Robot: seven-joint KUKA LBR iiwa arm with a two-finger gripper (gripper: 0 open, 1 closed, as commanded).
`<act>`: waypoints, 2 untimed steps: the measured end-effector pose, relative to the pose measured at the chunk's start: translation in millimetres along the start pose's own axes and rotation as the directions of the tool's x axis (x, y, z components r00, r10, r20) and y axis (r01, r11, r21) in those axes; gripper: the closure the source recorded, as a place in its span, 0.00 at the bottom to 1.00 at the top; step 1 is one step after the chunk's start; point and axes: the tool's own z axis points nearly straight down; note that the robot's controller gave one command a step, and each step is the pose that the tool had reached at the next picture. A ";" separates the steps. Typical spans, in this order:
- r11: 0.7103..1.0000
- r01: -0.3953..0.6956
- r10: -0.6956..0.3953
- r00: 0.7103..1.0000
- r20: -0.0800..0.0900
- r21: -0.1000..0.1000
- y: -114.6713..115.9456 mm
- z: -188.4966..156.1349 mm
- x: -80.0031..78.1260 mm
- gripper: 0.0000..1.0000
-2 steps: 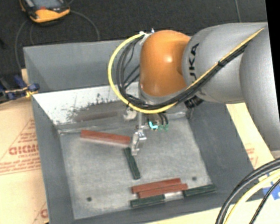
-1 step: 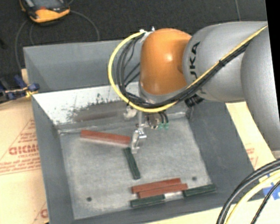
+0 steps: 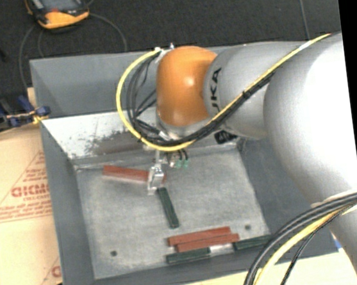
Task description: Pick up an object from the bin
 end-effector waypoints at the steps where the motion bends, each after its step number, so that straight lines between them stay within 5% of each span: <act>1: 0.998 -0.061 0.061 0.998 -0.012 0.003 13.1 27.9 -0.3 0.00; 2: 0.974 -0.226 0.226 0.974 -0.007 0.003 22.8 -2.7 1.5 0.00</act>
Offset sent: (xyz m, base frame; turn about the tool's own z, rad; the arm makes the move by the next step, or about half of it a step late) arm -0.0006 0.0239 0.0025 0.2301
